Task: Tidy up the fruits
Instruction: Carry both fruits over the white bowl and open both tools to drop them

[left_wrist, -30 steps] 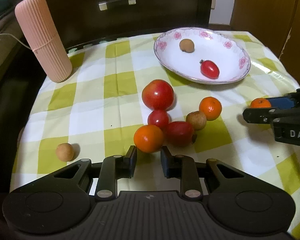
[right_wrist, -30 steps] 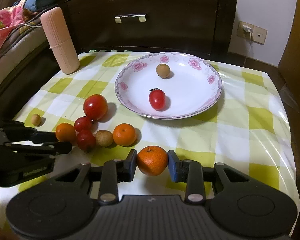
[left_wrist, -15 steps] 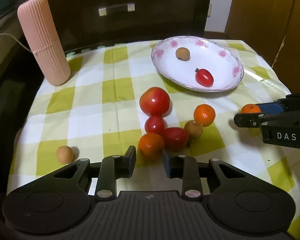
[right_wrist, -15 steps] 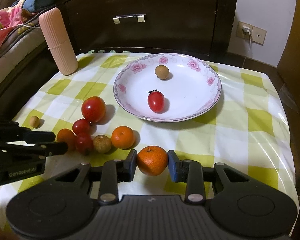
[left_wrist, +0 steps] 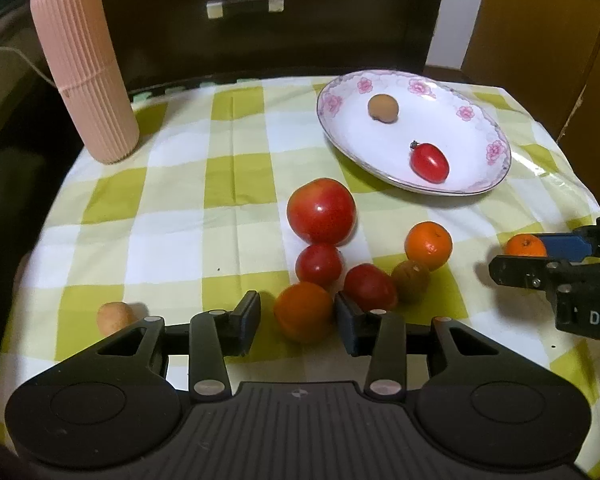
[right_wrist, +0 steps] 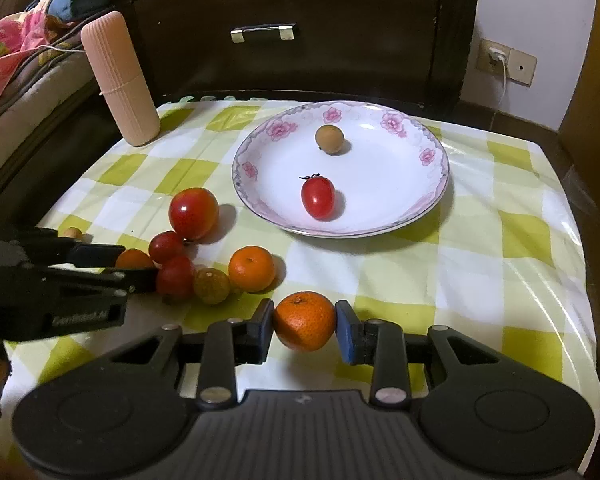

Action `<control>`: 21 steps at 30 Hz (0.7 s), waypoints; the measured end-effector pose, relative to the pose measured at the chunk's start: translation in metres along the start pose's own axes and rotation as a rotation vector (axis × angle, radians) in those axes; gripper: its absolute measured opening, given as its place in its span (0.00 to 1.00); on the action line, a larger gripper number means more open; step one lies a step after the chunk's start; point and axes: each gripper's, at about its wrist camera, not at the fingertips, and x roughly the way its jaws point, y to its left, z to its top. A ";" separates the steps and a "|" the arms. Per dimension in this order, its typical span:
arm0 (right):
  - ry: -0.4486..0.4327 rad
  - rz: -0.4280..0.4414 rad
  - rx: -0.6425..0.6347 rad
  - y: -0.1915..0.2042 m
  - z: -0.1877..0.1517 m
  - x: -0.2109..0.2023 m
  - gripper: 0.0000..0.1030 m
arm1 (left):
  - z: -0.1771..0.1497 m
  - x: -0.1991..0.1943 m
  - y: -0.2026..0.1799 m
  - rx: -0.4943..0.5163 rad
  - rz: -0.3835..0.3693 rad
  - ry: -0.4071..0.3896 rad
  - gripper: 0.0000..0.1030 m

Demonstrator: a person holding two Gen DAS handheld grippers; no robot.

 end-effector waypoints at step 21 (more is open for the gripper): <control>-0.068 -0.035 0.065 -0.016 0.036 0.007 0.30 | 0.047 -0.022 -0.037 0.037 -0.050 -0.101 0.39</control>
